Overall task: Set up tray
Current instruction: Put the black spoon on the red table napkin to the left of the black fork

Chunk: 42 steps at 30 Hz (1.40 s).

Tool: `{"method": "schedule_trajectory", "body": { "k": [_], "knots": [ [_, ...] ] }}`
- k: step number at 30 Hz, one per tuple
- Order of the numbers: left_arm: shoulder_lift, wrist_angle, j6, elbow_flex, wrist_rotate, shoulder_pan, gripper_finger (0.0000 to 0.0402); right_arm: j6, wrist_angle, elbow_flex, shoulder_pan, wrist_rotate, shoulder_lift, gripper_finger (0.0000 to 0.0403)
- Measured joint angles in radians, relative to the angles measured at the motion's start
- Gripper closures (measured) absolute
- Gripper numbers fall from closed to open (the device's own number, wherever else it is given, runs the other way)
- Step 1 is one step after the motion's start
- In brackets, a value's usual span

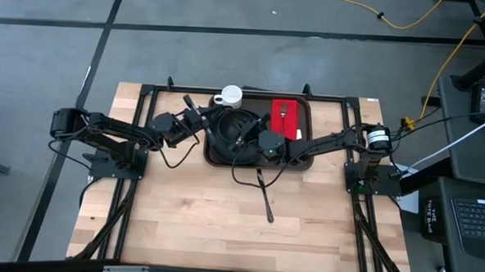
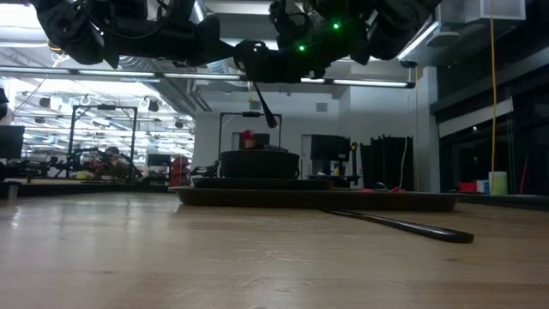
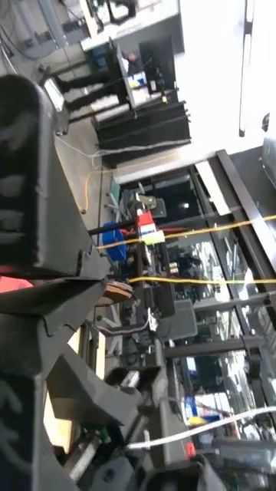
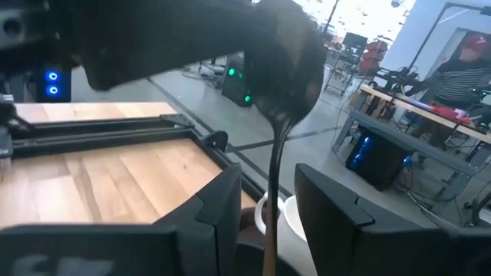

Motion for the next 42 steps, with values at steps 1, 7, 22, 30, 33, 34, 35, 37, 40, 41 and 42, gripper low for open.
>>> {"method": "schedule_trajectory", "body": {
  "k": [1,7,22,30,33,34,35,37,40,41,42],
  "knots": [
    [0.000,0.000,0.000,0.000,-0.004,0.000,0.0400,-0.001,0.000,0.006,0.000,0.001,0.000,0.0274],
    [0.000,0.001,-0.001,0.000,-0.003,0.000,0.0400,0.001,-0.003,0.021,-0.009,0.003,0.001,0.0274],
    [0.000,0.025,-0.053,0.000,-0.050,0.000,0.0400,0.000,-0.010,0.021,-0.014,0.003,0.002,0.0274],
    [0.004,0.031,-0.085,0.000,-0.051,0.000,0.0400,-0.001,-0.010,0.021,-0.016,0.001,0.002,0.0274],
    [0.012,0.031,-0.102,0.000,-0.050,0.000,0.0400,-0.002,-0.010,0.022,-0.016,0.000,0.002,0.0276],
    [0.017,0.032,-0.105,0.000,-0.050,0.000,0.0400,-0.001,-0.010,0.022,-0.016,-0.001,0.002,0.0280],
    [0.023,0.031,-0.108,0.000,-0.050,0.000,0.0400,-0.002,-0.010,0.022,-0.016,-0.004,0.002,0.0284],
    [0.036,0.037,-0.109,0.000,-0.053,0.000,0.0400,-0.009,-0.010,0.022,-0.016,-0.008,0.002,0.0294],
    [0.055,0.085,-0.109,0.000,-0.053,0.000,0.0400,-0.025,-0.010,0.022,-0.016,-0.008,0.002,0.0310],
    [0.062,0.099,-0.108,0.000,-0.052,-0.001,0.0400,-0.024,-0.010,0.022,-0.016,-0.008,0.002,0.0314],
    [0.067,0.106,-0.108,0.001,-0.052,-0.001,0.0400,-0.025,-0.010,0.022,-0.016,-0.007,0.002,0.0317]
  ]
}}
